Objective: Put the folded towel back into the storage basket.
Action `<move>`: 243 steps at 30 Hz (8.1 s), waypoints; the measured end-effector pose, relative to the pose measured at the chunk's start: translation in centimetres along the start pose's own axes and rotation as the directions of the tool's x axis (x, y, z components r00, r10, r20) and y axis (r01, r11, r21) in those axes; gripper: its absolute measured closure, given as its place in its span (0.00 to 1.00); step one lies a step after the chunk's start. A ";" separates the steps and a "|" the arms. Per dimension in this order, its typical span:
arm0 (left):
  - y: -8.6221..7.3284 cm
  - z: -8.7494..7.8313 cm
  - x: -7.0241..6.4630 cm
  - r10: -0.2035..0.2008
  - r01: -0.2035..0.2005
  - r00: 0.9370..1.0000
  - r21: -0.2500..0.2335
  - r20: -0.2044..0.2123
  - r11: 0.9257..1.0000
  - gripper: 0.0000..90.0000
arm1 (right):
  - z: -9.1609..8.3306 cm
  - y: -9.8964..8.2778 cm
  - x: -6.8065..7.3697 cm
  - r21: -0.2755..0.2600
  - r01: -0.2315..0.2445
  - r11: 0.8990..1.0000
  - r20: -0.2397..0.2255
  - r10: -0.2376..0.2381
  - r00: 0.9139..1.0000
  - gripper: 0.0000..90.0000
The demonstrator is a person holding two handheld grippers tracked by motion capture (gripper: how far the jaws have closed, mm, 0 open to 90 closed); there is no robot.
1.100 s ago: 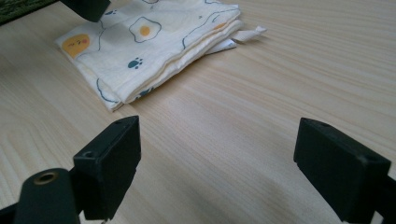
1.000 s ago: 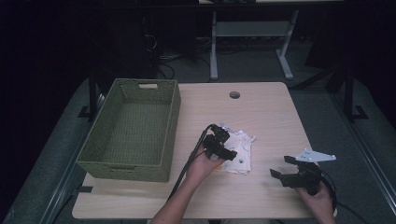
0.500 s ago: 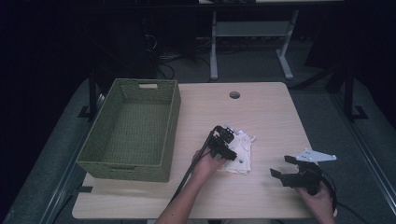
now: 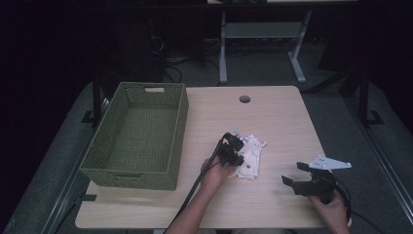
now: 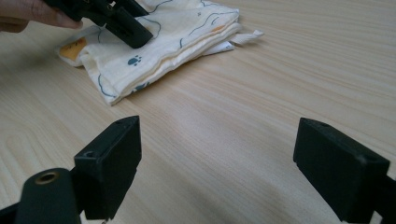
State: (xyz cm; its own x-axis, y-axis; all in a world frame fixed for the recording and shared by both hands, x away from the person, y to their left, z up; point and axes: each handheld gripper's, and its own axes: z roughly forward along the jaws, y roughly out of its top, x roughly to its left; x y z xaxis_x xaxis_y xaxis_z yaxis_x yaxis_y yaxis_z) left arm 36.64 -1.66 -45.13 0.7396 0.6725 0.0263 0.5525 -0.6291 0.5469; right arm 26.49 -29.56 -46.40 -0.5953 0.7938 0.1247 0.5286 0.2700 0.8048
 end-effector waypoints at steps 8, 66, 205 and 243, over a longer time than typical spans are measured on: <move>-1.2 -0.6 1.0 -0.033 0.035 0.998 -0.032 0.057 0.999 0.91 | -0.2 0.0 0.1 -0.008 0.006 1.000 0.018 -0.006 1.000 0.17; -2.5 -15.5 6.7 -0.123 0.188 0.930 -0.161 0.346 0.969 0.91 | -0.5 -0.5 -0.1 0.014 -0.001 1.000 0.063 0.000 0.998 0.16; -13.4 -19.0 26.8 -0.369 0.386 0.905 -0.041 0.210 0.922 0.75 | -0.2 -1.0 -1.0 0.047 -0.054 0.997 0.120 0.048 0.992 0.16; -12.5 -21.4 21.2 -0.307 0.354 0.917 -0.165 0.256 0.921 0.61 | 0.7 -0.3 -0.5 0.058 -0.008 0.998 0.091 0.003 0.996 0.16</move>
State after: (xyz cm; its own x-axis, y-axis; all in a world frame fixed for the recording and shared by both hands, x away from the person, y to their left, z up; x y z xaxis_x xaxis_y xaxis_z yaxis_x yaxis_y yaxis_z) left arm 37.21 28.86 -33.53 0.6068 0.7098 -0.3577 0.7070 -0.2765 0.6509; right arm 27.00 -29.65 -47.11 -0.5363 0.8409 0.0735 0.5674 0.2947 0.7689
